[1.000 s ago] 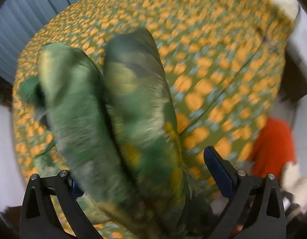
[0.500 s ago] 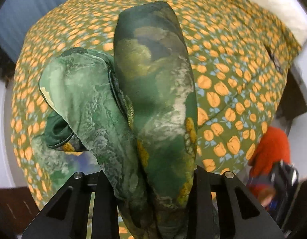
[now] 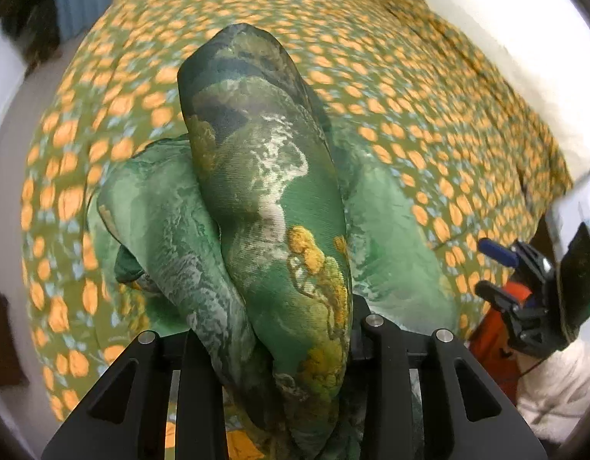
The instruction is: Fold large clothes
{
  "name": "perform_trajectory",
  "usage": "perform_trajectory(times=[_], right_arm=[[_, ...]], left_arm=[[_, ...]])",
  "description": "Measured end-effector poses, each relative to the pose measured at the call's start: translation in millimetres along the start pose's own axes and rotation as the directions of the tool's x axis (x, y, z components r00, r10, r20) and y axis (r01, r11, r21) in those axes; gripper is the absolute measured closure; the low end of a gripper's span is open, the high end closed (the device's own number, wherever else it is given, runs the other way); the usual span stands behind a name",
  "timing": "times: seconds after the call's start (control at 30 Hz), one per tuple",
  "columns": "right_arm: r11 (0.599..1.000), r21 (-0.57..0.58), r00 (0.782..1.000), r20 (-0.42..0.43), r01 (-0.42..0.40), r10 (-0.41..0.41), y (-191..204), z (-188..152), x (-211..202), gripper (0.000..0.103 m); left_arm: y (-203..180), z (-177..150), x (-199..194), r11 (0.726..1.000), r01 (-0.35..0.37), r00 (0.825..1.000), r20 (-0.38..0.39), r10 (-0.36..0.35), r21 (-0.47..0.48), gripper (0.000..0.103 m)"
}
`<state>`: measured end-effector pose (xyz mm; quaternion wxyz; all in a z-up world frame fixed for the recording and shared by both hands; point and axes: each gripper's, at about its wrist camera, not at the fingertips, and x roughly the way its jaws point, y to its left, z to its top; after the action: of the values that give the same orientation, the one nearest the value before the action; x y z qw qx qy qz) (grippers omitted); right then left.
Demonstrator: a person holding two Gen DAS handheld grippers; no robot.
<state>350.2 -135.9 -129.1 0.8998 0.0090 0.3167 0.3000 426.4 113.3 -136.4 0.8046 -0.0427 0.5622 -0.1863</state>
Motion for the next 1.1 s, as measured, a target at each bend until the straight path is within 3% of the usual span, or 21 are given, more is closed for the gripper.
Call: perform_trajectory(times=[0.23,0.33,0.47,0.57,0.67,0.77,0.87,0.97,1.07,1.1], right_arm=[[0.998,-0.06,0.991,-0.128,-0.035,0.027,26,18,94,0.054],[0.999,-0.016,0.961,-0.276,-0.044,0.038,22,4,143,0.054],[0.999,-0.032,0.961,-0.277,-0.02,0.01,23,-9,154,0.054],[0.998,-0.06,0.955,-0.296,-0.019,0.001,29,-4,153,0.053],[0.999,-0.019,0.933,-0.359,-0.047,0.037,27,25,148,0.052],[0.998,0.037,0.95,-0.309,-0.045,0.054,27,72,147,0.052],[0.997,0.069,0.962,-0.269,-0.029,0.046,30,110,173,0.052],[0.995,0.095,0.939,-0.337,-0.032,0.063,38,114,233,0.052],[0.997,0.083,0.89,-0.456,0.012,0.027,46,82,288,0.051],[0.997,0.078,0.891,-0.454,0.017,0.02,48,78,292,0.051]], left_arm=[[68,-16,23,0.988,0.085,0.996,0.027,-0.082,-0.126,0.064],[89,-26,51,0.977,0.116,0.993,0.027,-0.113,-0.182,0.057],[117,-42,73,0.938,0.231,0.973,0.093,-0.213,-0.26,0.053],[115,-41,71,0.936,0.248,0.968,0.109,-0.228,-0.25,0.053],[112,-38,66,0.941,0.242,0.969,0.111,-0.222,-0.235,0.052],[109,-37,68,0.94,0.25,0.967,0.117,-0.228,-0.234,0.051],[107,-36,71,0.94,0.251,0.966,0.117,-0.229,-0.233,0.051],[118,-44,69,0.938,0.257,0.965,0.119,-0.235,-0.23,0.051],[126,-48,75,0.952,0.214,0.976,0.096,-0.197,-0.22,0.054],[126,-47,77,0.954,0.205,0.977,0.097,-0.188,-0.218,0.054]])
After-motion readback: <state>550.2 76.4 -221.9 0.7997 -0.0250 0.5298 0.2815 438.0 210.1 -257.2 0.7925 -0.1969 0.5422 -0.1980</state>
